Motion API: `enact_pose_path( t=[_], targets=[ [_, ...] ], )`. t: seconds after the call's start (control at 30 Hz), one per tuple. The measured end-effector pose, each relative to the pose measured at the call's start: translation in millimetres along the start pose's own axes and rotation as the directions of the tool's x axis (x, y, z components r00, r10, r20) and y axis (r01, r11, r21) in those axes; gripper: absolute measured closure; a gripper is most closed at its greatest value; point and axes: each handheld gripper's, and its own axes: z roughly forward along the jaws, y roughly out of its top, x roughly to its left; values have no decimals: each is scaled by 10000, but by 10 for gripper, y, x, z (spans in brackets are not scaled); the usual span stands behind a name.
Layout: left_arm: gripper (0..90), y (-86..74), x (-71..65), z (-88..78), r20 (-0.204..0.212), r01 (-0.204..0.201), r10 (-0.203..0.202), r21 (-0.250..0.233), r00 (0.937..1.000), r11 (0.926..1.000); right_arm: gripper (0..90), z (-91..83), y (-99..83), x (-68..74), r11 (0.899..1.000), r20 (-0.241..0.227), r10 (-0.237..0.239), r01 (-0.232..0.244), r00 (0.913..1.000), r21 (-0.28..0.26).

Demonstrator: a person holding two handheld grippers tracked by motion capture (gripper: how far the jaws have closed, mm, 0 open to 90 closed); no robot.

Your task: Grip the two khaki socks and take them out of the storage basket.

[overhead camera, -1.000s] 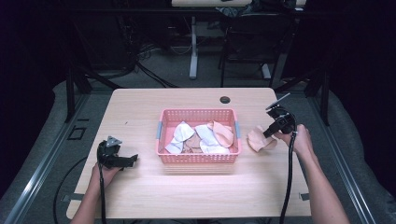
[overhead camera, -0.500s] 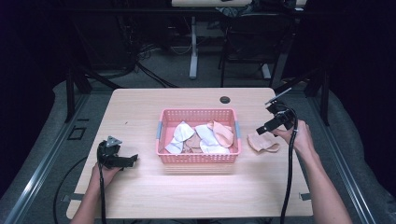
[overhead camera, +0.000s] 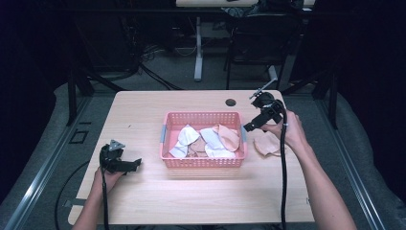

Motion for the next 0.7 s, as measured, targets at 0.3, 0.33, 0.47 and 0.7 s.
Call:
enact_pose_path(
  t=[0.3,0.33,0.47,0.7],
  targets=[
    [0,1,0,1,16,-16,16,-4,10000,10000,0,121,244,205,9989,-296,-458,460,9985,81],
    [0,0,0,1,17,-11,11,-8,10000,10000,0,131,276,231,9982,-278,-573,578,9980,178],
    [0,2,0,0,26,-17,17,17,10000,10000,0,205,368,315,9973,-399,-708,714,9967,153],
    [0,2,0,0,38,-23,23,19,10000,10000,0,385,516,444,9940,-602,-982,1008,9933,429]
  ],
)
